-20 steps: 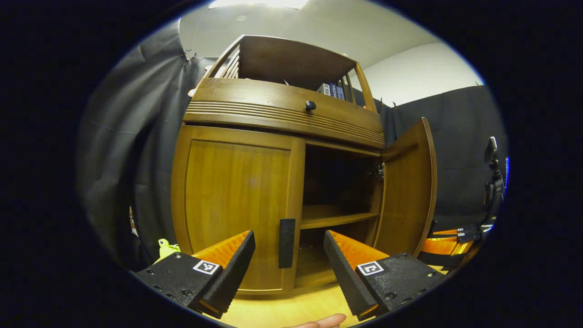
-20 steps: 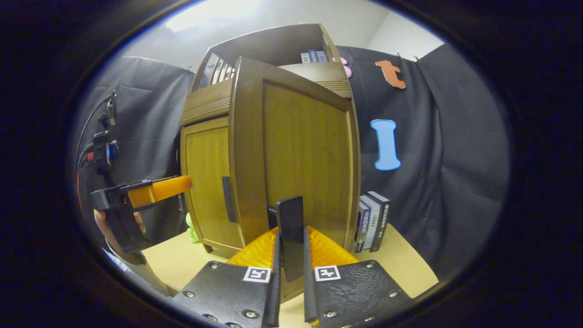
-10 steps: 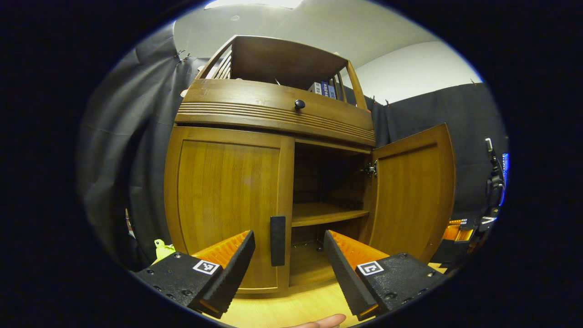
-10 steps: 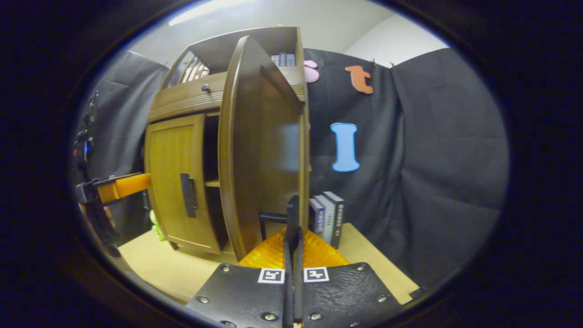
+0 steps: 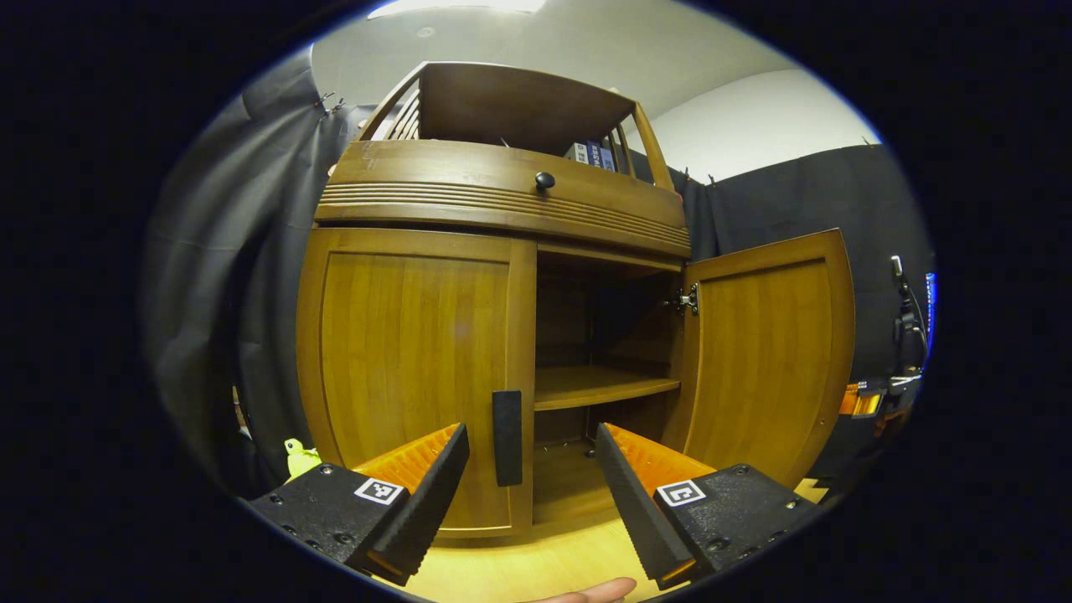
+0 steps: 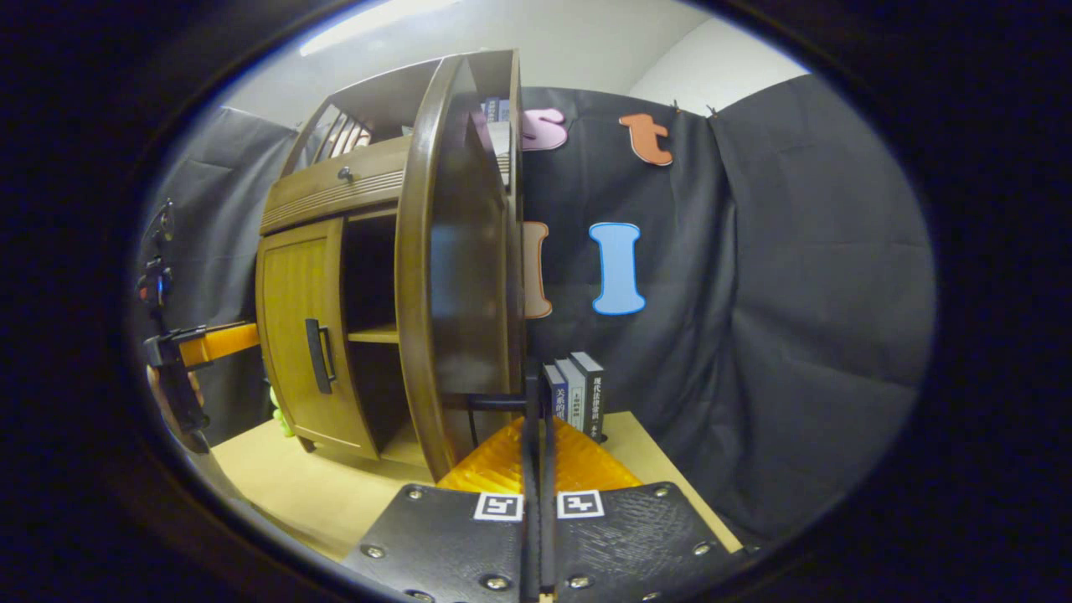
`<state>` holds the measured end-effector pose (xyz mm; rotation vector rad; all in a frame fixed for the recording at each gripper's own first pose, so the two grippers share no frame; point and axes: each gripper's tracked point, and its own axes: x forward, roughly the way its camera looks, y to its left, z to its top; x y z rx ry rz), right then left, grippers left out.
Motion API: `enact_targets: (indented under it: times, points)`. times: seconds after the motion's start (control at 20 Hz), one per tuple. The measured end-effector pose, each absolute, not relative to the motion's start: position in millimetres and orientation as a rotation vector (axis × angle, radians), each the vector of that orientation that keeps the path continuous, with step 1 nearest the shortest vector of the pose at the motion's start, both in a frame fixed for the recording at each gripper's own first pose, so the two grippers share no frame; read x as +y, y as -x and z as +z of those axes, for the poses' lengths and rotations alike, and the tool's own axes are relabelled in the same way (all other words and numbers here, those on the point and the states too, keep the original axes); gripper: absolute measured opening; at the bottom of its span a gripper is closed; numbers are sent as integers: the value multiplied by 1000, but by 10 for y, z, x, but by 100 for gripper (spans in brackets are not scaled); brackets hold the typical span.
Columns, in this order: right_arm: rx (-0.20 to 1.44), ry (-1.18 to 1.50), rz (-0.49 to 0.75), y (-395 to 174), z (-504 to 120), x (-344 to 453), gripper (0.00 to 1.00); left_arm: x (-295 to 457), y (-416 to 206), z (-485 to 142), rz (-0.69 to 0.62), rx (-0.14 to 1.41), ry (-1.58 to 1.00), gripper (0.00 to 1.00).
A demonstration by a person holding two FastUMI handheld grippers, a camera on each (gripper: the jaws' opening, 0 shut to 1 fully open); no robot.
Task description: Open the right door of the double-door shoe cabinet with the right hand, and open the left door with the left hand.
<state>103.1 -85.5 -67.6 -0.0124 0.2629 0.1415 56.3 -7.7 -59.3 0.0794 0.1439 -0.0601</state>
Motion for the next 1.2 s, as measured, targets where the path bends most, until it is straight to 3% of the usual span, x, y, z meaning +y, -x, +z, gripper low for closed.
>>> enact_targets:
  times: [0.55, 0.65, 0.75, 0.8, 0.85, 1.0, 1.1, 1.2]
  points:
    - [250, 9, 179, -1055, -673, -852, 1, -223, -722, -857, -56, 191, -103, 94]
    - [260, -6, 163, -995, -674, -819, 1, -195, -764, -931, -33, 205, -100, 89]
    - [258, 29, 133, -959, -675, -804, 2, -134, -840, -957, -9, 211, -92, 94]
    - [253, 42, 101, -934, -647, -862, 3, -107, -874, -999, 3, 215, -93, 89]
    - [245, 33, 65, -914, -633, -919, 12, -85, -908, -1020, 7, 215, -98, 89]
    - [209, 24, -46, -696, -497, -1131, 71, -56, -1039, -1069, 13, 198, -121, 94]
    - [182, 68, -97, -557, -423, -1239, 90, -9, -1120, -1165, 33, 208, -141, 89]
    - [145, 70, -113, -384, -276, -1156, 97, 27, -1213, -1243, 47, 210, -143, 89]
